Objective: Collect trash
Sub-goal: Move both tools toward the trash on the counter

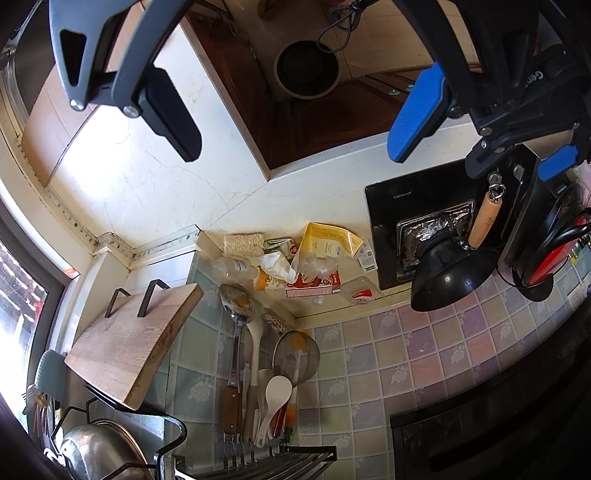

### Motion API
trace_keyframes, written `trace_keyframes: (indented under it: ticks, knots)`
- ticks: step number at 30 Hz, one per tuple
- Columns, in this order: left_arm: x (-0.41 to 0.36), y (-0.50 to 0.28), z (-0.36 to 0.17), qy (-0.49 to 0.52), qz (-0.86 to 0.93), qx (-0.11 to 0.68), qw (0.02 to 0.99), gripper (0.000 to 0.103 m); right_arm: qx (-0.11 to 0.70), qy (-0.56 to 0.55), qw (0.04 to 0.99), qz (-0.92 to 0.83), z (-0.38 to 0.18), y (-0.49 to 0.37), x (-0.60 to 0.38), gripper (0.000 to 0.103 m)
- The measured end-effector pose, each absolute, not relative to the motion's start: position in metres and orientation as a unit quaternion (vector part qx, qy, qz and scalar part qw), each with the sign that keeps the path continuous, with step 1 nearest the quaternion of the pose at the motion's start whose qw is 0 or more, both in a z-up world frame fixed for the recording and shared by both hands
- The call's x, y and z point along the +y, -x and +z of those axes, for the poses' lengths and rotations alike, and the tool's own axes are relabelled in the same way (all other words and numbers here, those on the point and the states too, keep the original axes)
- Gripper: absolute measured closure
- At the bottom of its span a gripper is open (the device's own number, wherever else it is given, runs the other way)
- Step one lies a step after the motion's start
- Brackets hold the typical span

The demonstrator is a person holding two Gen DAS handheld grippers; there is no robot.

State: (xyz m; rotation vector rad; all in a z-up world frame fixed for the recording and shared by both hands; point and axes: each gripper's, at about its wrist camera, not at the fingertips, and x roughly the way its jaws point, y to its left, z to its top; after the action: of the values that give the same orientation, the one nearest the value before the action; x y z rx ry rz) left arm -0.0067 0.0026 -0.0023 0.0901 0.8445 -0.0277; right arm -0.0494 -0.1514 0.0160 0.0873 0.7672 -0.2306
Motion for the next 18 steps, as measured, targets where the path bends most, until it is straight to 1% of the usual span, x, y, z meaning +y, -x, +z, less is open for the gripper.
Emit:
trace_keyframes:
  ticks: [18]
  knots:
    - [0.0080,0.0121,0.0016,-0.038,-0.016,0.416,0.908,0.001,0.371,-0.040,0.921,-0.113,0.0193,0.0486,-0.1538,0.003]
